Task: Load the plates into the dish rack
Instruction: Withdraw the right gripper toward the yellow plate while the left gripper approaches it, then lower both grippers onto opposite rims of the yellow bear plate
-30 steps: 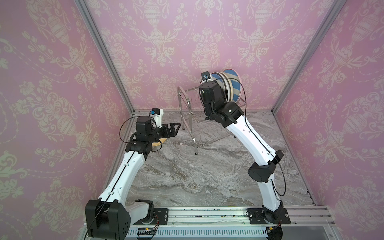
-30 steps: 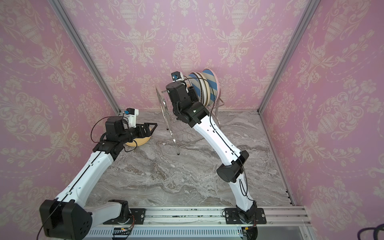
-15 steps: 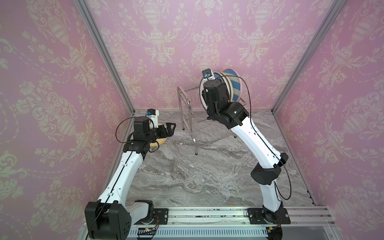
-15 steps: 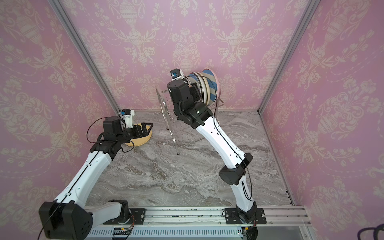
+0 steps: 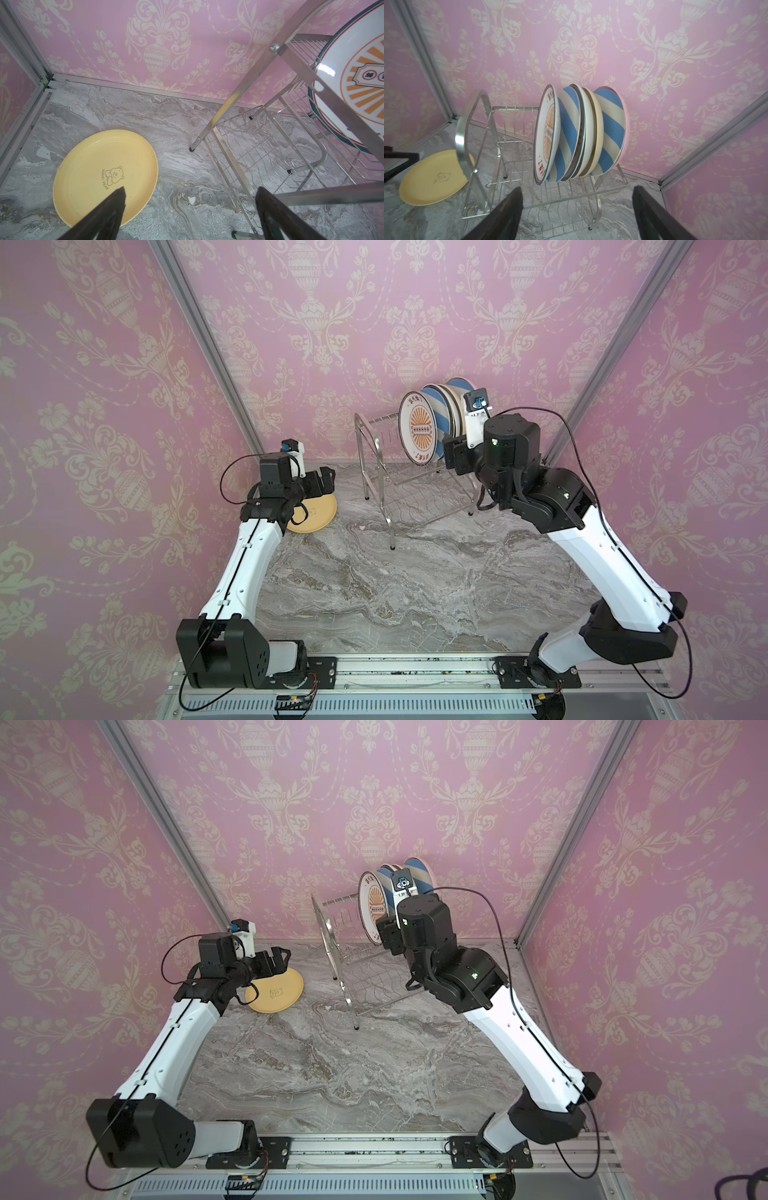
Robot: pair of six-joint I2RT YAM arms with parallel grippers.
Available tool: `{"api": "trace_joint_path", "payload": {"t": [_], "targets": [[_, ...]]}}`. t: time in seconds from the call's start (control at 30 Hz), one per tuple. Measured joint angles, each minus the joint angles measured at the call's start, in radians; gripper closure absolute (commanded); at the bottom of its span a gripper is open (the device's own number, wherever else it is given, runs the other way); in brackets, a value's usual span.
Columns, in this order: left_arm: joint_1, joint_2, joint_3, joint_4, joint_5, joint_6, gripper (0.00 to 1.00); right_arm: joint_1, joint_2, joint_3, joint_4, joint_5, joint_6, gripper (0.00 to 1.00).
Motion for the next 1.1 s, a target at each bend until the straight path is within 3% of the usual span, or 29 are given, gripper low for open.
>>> {"api": "trace_joint_path", "payload": {"t": [0.3,0.47,0.57,0.83,1.1], "targets": [[0.057,0.257,0.134,0.019,-0.008,0.031,0.01,-0.001,-0.302,-0.505,0.025,-0.338,0.105,0.04],[0.058,0.450,0.284,0.003,-0.017,0.126,0.01,0.002,-0.428,-0.916,0.187,-0.504,0.235,0.04],[0.074,0.542,0.333,0.008,-0.027,0.159,0.01,0.012,-0.437,-1.076,0.254,-0.557,0.304,0.05],[0.175,0.800,0.573,-0.076,-0.041,0.169,0.01,0.052,-0.458,-1.173,0.364,-0.555,0.337,0.04],[0.169,1.045,0.928,-0.253,-0.047,0.263,0.01,0.052,-0.488,-1.210,0.425,-0.526,0.356,0.04]]}}
